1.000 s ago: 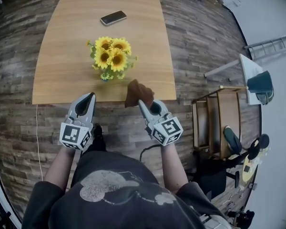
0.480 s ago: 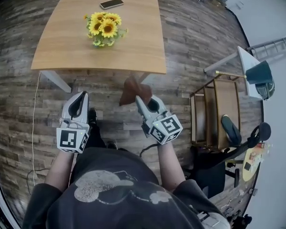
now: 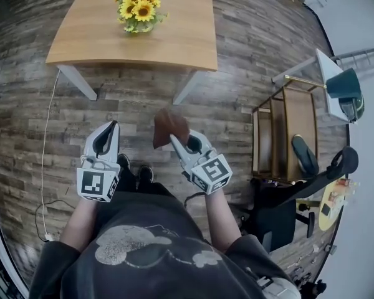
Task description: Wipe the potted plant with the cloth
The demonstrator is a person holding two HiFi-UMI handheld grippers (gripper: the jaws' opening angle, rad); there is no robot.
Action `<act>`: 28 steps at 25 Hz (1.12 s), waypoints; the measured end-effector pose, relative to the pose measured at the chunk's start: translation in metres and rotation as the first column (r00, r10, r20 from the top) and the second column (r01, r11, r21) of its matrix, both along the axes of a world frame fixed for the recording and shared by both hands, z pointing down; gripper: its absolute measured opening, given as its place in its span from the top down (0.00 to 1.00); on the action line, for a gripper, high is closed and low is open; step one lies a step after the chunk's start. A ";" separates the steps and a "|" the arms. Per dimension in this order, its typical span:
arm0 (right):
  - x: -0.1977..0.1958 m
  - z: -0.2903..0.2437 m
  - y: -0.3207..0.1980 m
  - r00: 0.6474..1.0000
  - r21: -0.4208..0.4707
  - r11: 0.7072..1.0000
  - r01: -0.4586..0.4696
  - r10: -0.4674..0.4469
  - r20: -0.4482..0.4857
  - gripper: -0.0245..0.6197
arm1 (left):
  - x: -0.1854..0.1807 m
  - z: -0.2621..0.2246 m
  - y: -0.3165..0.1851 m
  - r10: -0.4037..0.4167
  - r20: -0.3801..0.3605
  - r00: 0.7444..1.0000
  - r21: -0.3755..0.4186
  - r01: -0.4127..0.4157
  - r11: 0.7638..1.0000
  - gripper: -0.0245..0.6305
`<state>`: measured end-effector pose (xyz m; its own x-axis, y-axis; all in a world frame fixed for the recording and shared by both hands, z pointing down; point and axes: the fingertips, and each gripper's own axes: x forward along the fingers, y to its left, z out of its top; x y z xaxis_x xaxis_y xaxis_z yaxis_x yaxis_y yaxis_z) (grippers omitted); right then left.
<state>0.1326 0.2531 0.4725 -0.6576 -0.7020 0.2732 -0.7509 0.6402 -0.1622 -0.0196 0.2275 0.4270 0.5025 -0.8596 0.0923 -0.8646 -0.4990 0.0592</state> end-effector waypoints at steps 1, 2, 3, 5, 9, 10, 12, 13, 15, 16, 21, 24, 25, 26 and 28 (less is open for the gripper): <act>0.001 0.003 0.004 1.000 -0.009 1.000 -0.008 0.008 0.006 0.89 | 0.002 0.001 0.006 0.006 0.002 1.000 -0.006 -0.006 1.000 0.93; 0.001 0.006 0.008 1.000 -0.016 1.000 -0.017 0.017 0.011 0.89 | 0.003 0.003 0.010 0.010 0.007 1.000 -0.012 -0.010 1.000 0.93; 0.001 0.008 0.011 1.000 -0.022 0.999 -0.024 0.024 0.013 0.89 | 0.003 0.006 0.014 0.013 0.011 1.000 -0.020 -0.013 1.000 0.93; 0.000 0.012 0.017 0.999 -0.033 0.999 -0.029 0.030 0.015 0.89 | 0.003 0.009 0.020 0.015 0.010 1.000 -0.037 -0.015 0.999 0.93; -0.007 0.017 0.032 1.000 -0.050 0.999 -0.019 0.020 0.014 0.89 | -0.002 0.010 0.032 0.012 -0.003 1.000 -0.053 -0.012 0.999 0.93; -0.009 0.018 0.035 1.000 -0.051 0.999 -0.016 0.016 0.009 0.89 | -0.005 0.010 0.035 0.010 -0.006 1.000 -0.055 -0.011 0.998 0.93; -0.016 0.016 0.039 1.000 -0.047 0.999 -0.013 0.013 -0.002 0.89 | -0.012 0.010 0.041 0.007 -0.015 1.000 -0.056 -0.008 0.998 0.93; -0.020 0.014 0.041 1.000 -0.042 0.999 -0.015 0.015 -0.006 0.89 | -0.016 0.010 0.044 0.007 -0.019 1.000 -0.056 -0.008 0.998 0.93; -0.030 0.010 0.046 1.000 -0.030 0.999 -0.021 0.021 -0.006 0.89 | -0.025 0.009 0.054 0.008 -0.023 1.000 -0.054 -0.009 0.998 0.93; -0.036 0.008 0.050 1.000 -0.024 0.999 -0.024 0.024 -0.004 0.89 | -0.030 0.009 0.060 0.008 -0.024 1.000 -0.054 -0.010 0.999 0.93; -0.065 0.002 0.081 0.999 -0.001 0.999 -0.038 0.038 -0.008 0.89 | -0.055 0.009 0.095 0.001 -0.039 0.999 -0.049 -0.002 0.999 0.93; -0.082 -0.001 0.106 0.998 0.027 0.998 -0.056 0.057 -0.025 0.89 | -0.074 0.011 0.120 -0.005 -0.054 0.999 -0.052 0.003 0.999 0.93; -0.087 -0.002 0.114 0.998 0.032 0.998 -0.060 0.061 -0.033 0.90 | -0.079 0.012 0.128 -0.007 -0.058 0.998 -0.054 0.004 0.999 0.93; -0.090 -0.002 0.122 0.997 0.035 0.997 -0.064 0.065 -0.040 0.90 | -0.084 0.012 0.136 -0.007 -0.061 0.998 -0.055 0.003 0.998 0.93; -0.096 -0.003 0.137 0.996 0.037 0.997 -0.071 0.073 -0.043 0.90 | -0.091 0.015 0.152 -0.004 -0.066 0.998 -0.062 0.000 0.998 0.93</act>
<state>0.0369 0.3904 0.4695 -0.5928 -0.7571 0.2746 -0.8012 0.5889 -0.1061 -0.1103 0.3793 0.4420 0.5077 -0.8543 0.1117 -0.8586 -0.4910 0.1472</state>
